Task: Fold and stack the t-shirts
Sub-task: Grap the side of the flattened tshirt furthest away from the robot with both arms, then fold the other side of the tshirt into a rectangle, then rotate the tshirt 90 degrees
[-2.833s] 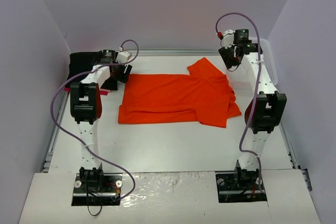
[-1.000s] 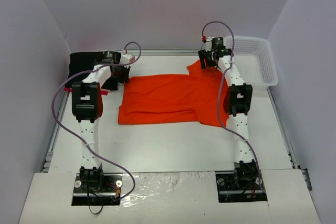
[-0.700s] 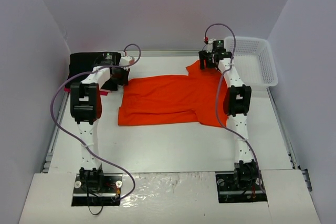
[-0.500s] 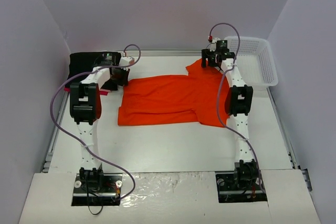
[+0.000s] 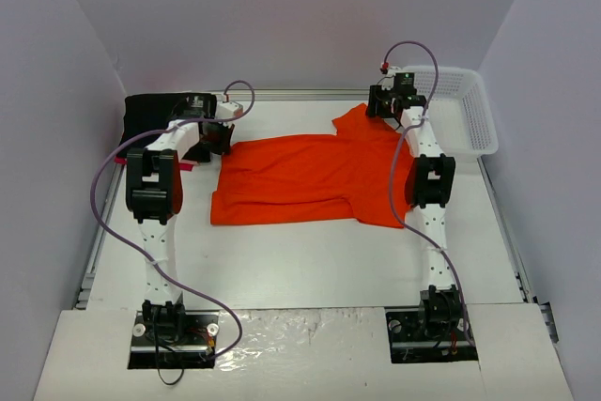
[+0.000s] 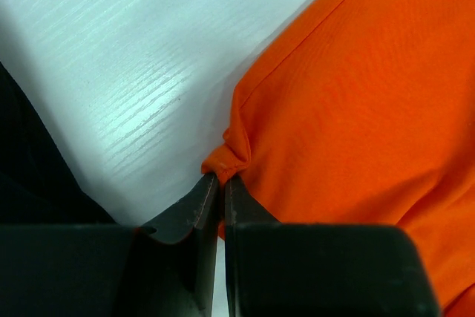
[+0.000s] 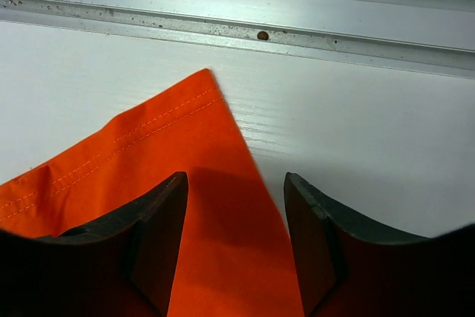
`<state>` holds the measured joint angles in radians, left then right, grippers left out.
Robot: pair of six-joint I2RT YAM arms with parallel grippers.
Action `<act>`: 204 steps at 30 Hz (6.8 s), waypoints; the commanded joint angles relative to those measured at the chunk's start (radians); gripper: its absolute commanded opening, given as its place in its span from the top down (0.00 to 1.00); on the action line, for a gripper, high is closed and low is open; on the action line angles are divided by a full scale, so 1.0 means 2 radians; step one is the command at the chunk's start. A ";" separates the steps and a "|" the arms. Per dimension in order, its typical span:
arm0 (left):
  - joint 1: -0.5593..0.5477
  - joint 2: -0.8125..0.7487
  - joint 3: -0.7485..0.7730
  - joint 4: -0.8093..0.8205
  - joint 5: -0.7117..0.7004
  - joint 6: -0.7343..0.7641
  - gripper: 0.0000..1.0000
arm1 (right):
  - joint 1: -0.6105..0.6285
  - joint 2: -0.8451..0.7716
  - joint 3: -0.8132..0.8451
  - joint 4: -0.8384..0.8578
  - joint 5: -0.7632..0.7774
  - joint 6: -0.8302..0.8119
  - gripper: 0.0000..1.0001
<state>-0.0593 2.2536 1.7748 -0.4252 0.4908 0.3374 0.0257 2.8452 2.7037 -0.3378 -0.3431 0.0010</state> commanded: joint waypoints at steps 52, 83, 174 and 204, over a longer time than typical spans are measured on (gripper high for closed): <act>-0.003 -0.079 0.051 -0.100 0.015 -0.016 0.98 | 0.014 -0.175 -0.109 -0.044 0.037 -0.046 1.00; 0.050 -0.258 -0.130 -0.095 0.101 0.025 0.98 | -0.011 -0.476 -0.500 -0.052 0.040 -0.090 1.00; 0.083 -0.325 -0.272 -0.218 0.166 0.256 0.86 | 0.036 -0.387 -0.606 -0.174 0.027 -0.195 0.67; 0.096 -0.531 -0.344 -0.209 0.057 0.154 0.92 | 0.173 -0.042 -0.066 -0.137 0.124 -0.215 0.37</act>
<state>0.1265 1.2266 1.0943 -0.8322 0.6361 0.6891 0.3260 2.7178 2.6007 -0.6476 -0.1833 -0.4023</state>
